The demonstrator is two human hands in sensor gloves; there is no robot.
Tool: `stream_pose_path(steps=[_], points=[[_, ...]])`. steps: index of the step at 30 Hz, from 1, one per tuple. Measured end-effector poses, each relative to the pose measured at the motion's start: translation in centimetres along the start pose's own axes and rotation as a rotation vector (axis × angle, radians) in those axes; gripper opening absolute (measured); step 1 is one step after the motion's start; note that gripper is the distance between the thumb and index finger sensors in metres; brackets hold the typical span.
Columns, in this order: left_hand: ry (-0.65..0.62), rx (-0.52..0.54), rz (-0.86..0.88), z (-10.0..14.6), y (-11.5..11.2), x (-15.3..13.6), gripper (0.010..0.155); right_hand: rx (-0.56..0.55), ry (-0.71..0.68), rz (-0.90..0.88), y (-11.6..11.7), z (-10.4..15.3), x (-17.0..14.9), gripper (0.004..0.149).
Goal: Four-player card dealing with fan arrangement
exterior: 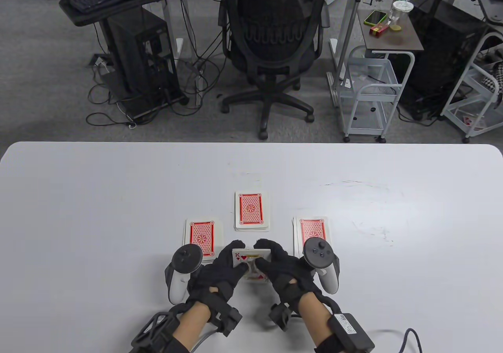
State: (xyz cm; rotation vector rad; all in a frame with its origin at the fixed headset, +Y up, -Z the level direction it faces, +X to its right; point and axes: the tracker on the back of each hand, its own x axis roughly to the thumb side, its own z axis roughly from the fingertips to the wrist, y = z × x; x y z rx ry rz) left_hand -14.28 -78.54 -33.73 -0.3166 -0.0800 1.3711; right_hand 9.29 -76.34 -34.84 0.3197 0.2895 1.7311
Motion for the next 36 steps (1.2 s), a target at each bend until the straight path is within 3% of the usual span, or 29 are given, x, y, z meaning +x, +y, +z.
stream_pose_path(steps=[3, 5, 6, 9, 11, 14, 19, 22, 26, 29, 33, 36], points=[[-0.042, 0.027, -0.018, 0.2, 0.6, 0.4, 0.059, -0.013, -0.045, 0.028, -0.1, -0.1, 0.5, 0.057], [0.024, -0.001, -0.008, -0.2, 0.3, -0.2, 0.063, -0.019, 0.011, 0.016, 0.1, -0.4, -0.5, 0.063], [0.049, -0.033, -0.015, -0.2, 0.1, -0.6, 0.062, 0.001, 0.032, 0.008, 0.2, -0.4, -1.0, 0.060], [0.007, 0.036, -0.020, 0.3, 0.1, -0.3, 0.051, -0.008, 0.001, -0.045, 0.4, -0.3, -0.8, 0.046], [-0.024, 0.024, -0.013, 0.2, 0.3, 0.1, 0.047, -0.015, -0.021, -0.026, -0.1, -0.3, -0.4, 0.046], [0.080, -0.018, -0.027, -0.2, 0.0, -0.9, 0.056, -0.017, 0.062, 0.023, 0.2, -0.4, -1.4, 0.051], [0.040, -0.033, -0.062, -0.5, 0.5, -0.4, 0.045, 0.003, 0.046, 0.092, -0.1, -0.5, -0.8, 0.043], [0.021, -0.051, 0.008, -0.4, 0.7, -0.2, 0.050, -0.013, 0.023, 0.104, -0.7, -0.4, 0.3, 0.044], [0.031, -0.155, 0.097, -0.6, 1.4, -0.5, 0.074, -0.057, -0.053, -0.078, -1.5, -0.1, 1.4, 0.044], [0.011, -0.216, 0.152, -0.7, 1.4, -1.0, 0.083, -0.070, -0.104, -0.241, -1.5, 0.1, 2.1, 0.044], [-0.044, -0.337, 0.294, -0.9, 0.1, -0.7, 0.086, -0.026, -0.094, -0.409, -0.4, 0.1, 2.2, 0.044], [-0.105, -0.375, 0.345, -0.7, -0.5, -0.4, 0.070, 0.036, -0.038, -0.408, 0.3, 0.0, 1.9, 0.045]])
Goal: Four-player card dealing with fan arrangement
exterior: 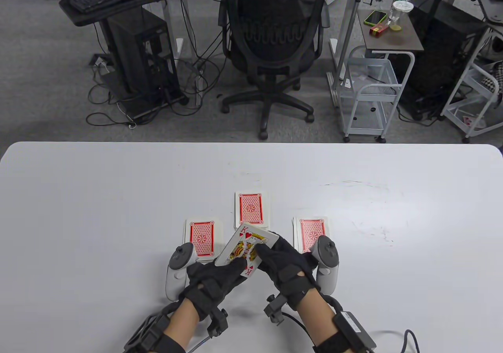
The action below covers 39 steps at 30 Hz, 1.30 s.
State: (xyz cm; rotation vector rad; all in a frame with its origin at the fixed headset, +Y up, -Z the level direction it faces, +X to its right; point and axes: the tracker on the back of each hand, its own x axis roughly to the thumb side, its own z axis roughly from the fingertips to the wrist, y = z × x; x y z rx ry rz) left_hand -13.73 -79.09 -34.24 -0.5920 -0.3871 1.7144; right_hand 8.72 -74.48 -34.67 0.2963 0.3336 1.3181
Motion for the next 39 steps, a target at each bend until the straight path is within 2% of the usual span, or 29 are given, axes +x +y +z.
stream_pose_path(steps=[2, 3, 5, 7, 8, 10, 11, 13, 14, 15, 17, 19, 20, 22, 24, 26, 28, 30, 32, 34, 36, 37, 39], points=[[-0.023, 0.002, 0.041, 0.1, 0.0, 0.1, 0.064, -0.023, 0.022, 0.063, -0.2, 0.0, 0.7, 0.045], [-0.040, -0.008, 0.046, 0.2, 0.0, 0.2, 0.061, -0.048, 0.041, 0.197, -0.5, 0.2, 1.4, 0.045], [-0.073, -0.030, 0.033, 0.2, 0.1, 0.8, 0.057, -0.075, -0.011, 0.498, -0.9, 0.4, 3.4, 0.056], [-0.085, -0.043, 0.012, 0.3, 0.0, 1.2, 0.055, -0.083, -0.043, 0.715, -0.6, 0.7, 5.6, 0.069], [-0.092, -0.056, 0.004, 0.3, -0.1, 1.4, 0.055, -0.093, -0.115, 0.780, -0.4, 0.8, 6.7, 0.071], [-0.075, -0.078, -0.033, 0.4, -0.5, 1.9, 0.055, -0.141, -0.236, 0.776, 0.4, 0.7, 8.4, 0.069], [-0.081, -0.069, -0.063, 0.4, -0.7, 2.0, 0.055, -0.160, -0.248, 0.762, 0.8, 0.6, 8.8, 0.067], [-0.077, -0.025, -0.099, 0.6, -0.9, 2.3, 0.055, -0.182, -0.250, 0.791, 1.7, 0.3, 9.5, 0.056], [-0.093, -0.015, -0.096, 0.6, -1.0, 2.5, 0.055, -0.236, -0.272, 0.823, 2.3, 0.0, 9.8, 0.045], [-0.089, -0.010, -0.093, 0.8, -1.0, 2.6, 0.056, -0.273, -0.272, 0.867, 2.7, -0.1, 10.2, 0.040], [-0.086, 0.002, -0.120, 1.0, -0.8, 2.8, 0.058, -0.204, -0.288, 0.907, 3.2, -0.7, 10.5, 0.038], [-0.080, -0.038, -0.133, 1.2, -0.6, 3.0, 0.055, -0.116, -0.333, 0.858, 3.4, -1.1, 10.5, 0.038], [-0.083, -0.039, -0.123, 1.3, -0.5, 3.0, 0.054, -0.120, -0.311, 0.819, 3.3, -1.2, 10.3, 0.039], [-0.100, -0.028, -0.109, 1.4, -0.3, 3.0, 0.053, -0.139, -0.247, 0.798, 2.9, -1.3, 9.8, 0.046], [-0.121, -0.019, -0.056, 1.5, -0.2, 3.0, 0.053, -0.239, -0.234, 0.816, 2.2, -1.2, 9.2, 0.054], [-0.124, 0.003, -0.061, 1.5, -0.1, 3.1, 0.053, -0.241, -0.242, 0.812, 2.1, -1.1, 8.8, 0.044], [-0.126, 0.008, -0.079, 1.6, 0.1, 2.9, 0.053, -0.205, -0.308, 0.745, 2.2, -1.3, 8.6, 0.040], [-0.127, 0.033, -0.022, 1.6, 0.3, 2.7, 0.053, -0.181, -0.316, 0.707, 2.3, -1.4, 8.6, 0.039], [-0.128, 0.035, -0.035, 1.7, 0.4, 2.6, 0.053, -0.140, -0.315, 0.745, 2.2, -1.4, 8.8, 0.040], [-0.137, 0.030, -0.032, 1.7, 0.3, 2.7, 0.053, -0.191, -0.266, 0.739, 1.9, -1.3, 8.4, 0.045], [-0.165, 0.036, 0.011, 1.8, 0.2, 2.8, 0.053, -0.228, -0.195, 0.740, 1.3, -1.3, 8.0, 0.062], [-0.176, 0.045, 0.028, 1.9, 0.1, 3.0, 0.053, -0.225, -0.153, 0.754, 1.0, -1.2, 7.8, 0.062], [-0.186, 0.063, 0.010, 2.0, 0.2, 3.2, 0.053, -0.217, -0.156, 0.710, 1.0, -1.4, 7.1, 0.053]])
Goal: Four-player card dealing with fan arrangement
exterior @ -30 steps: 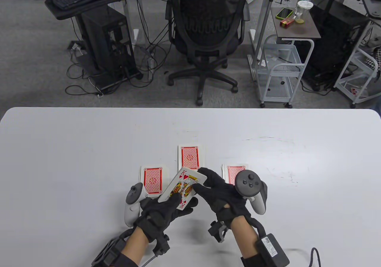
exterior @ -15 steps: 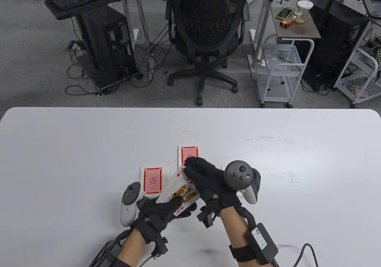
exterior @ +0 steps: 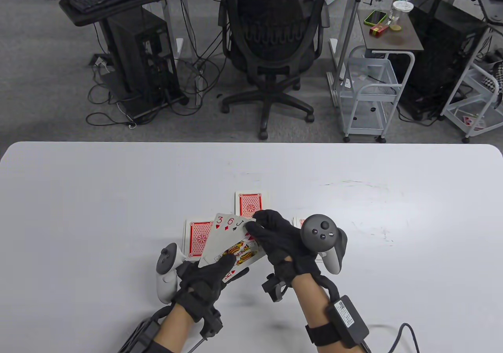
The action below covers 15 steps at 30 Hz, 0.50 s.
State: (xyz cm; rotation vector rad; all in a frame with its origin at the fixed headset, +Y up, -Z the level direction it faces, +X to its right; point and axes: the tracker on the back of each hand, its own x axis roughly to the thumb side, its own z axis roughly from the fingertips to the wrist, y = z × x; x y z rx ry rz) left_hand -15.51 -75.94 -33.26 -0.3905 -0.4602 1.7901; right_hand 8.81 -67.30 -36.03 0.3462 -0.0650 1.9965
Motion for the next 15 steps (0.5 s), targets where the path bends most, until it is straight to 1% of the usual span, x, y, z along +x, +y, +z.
stream_pose_path(steps=[1, 3, 5, 7, 8, 9, 10, 11, 12, 13, 14, 15], points=[[0.003, 0.000, -0.006, 0.03, 0.00, -0.01, 0.053, -0.005, -0.005, -0.040, 0.24, 0.00, -0.03, 0.046], [0.004, 0.008, 0.023, 0.08, 0.18, -0.29, 0.055, -0.023, -0.016, -0.121, 0.64, -0.03, 0.08, 0.041], [-0.001, 0.023, 0.071, 0.14, 0.43, -0.39, 0.055, 0.006, -0.032, -0.106, 0.61, -0.23, 0.32, 0.040], [-0.007, 0.024, 0.077, 0.14, 0.62, -0.36, 0.055, 0.026, -0.043, -0.108, 0.43, -0.42, 0.27, 0.041], [-0.006, 0.022, 0.075, 0.12, 0.64, -0.34, 0.054, 0.033, -0.029, -0.115, 0.38, -0.40, 0.15, 0.041], [-0.011, 0.014, 0.078, 0.09, 0.61, -0.37, 0.054, 0.021, 0.004, -0.113, 0.28, -0.29, -0.06, 0.045], [-0.018, 0.013, 0.105, 0.07, 0.49, -0.31, 0.054, 0.003, 0.031, -0.092, 0.14, -0.21, -0.33, 0.053], [-0.017, 0.012, 0.109, 0.07, 0.43, -0.26, 0.054, 0.004, 0.026, -0.075, 0.05, -0.21, -0.47, 0.058], [-0.014, 0.009, 0.081, 0.07, 0.42, -0.20, 0.054, 0.003, 0.010, -0.075, -0.02, -0.28, -0.57, 0.056], [-0.012, 0.008, 0.059, 0.06, 0.41, -0.17, 0.054, 0.004, -0.003, -0.094, -0.02, -0.32, -0.57, 0.047], [-0.013, 0.005, 0.043, 0.05, 0.43, -0.24, 0.054, -0.011, -0.021, -0.129, 0.10, -0.27, -0.45, 0.042], [-0.009, 0.009, 0.062, 0.06, 0.43, -0.27, 0.055, -0.025, -0.027, -0.134, 0.13, -0.27, -0.34, 0.040]])
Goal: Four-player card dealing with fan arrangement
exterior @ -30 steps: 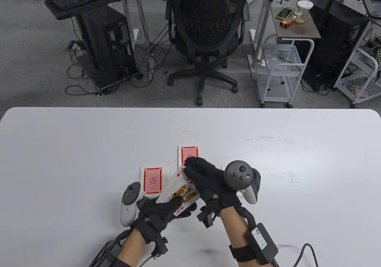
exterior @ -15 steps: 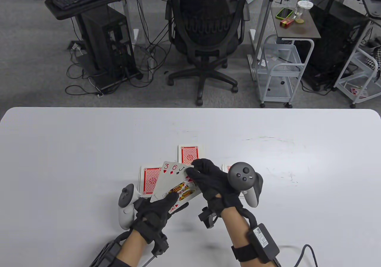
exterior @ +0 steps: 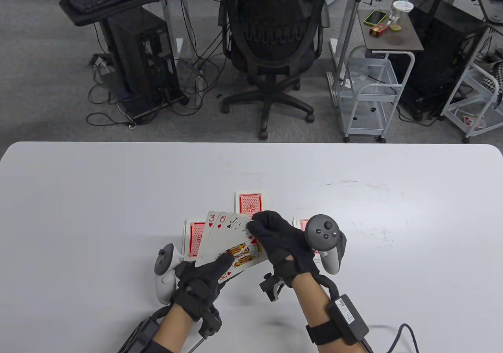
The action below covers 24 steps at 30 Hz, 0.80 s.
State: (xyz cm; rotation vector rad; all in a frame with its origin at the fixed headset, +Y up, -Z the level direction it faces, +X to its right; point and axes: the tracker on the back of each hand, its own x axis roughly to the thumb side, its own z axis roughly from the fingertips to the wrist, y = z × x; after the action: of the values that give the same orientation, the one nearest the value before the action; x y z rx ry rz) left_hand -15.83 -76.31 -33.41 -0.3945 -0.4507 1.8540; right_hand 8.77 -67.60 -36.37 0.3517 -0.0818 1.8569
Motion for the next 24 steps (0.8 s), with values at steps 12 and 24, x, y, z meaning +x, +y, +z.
stream_pose_path(steps=[12, 24], points=[[-0.063, 0.034, 0.090, 0.2, 0.5, 0.4, 0.056, 0.138, 0.042, 0.026, 0.0, -0.3, -1.2, 0.046], [-0.073, 0.023, 0.108, 0.2, 0.7, 0.6, 0.056, 0.095, -0.060, -0.077, -0.2, -0.3, -0.8, 0.057]])
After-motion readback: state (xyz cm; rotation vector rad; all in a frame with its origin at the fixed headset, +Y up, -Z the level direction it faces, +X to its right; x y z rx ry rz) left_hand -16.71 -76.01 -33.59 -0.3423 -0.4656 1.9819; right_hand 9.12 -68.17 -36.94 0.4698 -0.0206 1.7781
